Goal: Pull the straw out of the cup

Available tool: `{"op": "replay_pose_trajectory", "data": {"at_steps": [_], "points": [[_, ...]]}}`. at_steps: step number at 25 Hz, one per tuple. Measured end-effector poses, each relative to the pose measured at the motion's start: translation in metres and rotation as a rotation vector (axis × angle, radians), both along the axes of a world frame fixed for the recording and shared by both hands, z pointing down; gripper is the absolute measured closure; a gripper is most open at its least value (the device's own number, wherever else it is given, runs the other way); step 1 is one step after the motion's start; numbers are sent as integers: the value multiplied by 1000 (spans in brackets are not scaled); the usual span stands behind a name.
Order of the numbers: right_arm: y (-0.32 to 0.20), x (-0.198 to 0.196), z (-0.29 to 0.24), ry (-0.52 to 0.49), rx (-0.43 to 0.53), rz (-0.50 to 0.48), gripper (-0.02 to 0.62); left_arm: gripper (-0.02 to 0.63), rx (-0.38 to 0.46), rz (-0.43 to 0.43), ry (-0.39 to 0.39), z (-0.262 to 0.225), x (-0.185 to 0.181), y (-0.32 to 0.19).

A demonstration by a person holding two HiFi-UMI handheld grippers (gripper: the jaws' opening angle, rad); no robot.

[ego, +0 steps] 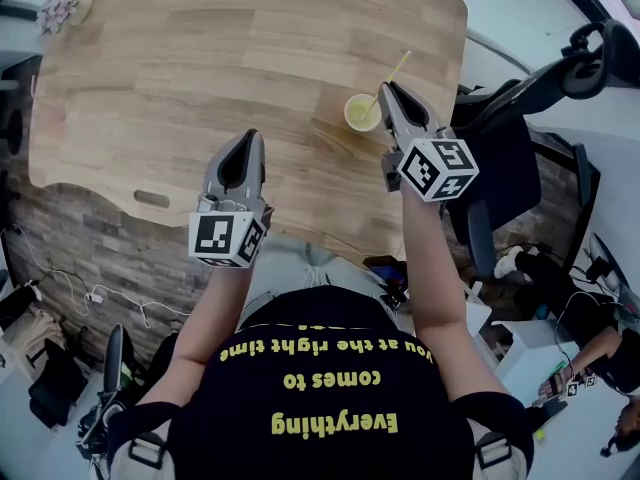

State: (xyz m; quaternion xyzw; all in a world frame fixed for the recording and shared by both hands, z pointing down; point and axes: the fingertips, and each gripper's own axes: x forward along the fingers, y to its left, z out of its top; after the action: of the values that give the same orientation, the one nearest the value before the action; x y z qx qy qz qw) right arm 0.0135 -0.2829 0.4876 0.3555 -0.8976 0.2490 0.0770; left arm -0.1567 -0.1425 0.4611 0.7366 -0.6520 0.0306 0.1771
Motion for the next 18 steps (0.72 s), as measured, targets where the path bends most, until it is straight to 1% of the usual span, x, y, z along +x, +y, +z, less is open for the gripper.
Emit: {"op": "replay_pose_trajectory", "data": {"at_steps": [11,18], "points": [[5,-1,-33,-8,62,11,563,606,40,21,-3,-18,-2,3],[9,4,-58,-16,101,35,563,606,76,51,-22,-35,0,1]]}}
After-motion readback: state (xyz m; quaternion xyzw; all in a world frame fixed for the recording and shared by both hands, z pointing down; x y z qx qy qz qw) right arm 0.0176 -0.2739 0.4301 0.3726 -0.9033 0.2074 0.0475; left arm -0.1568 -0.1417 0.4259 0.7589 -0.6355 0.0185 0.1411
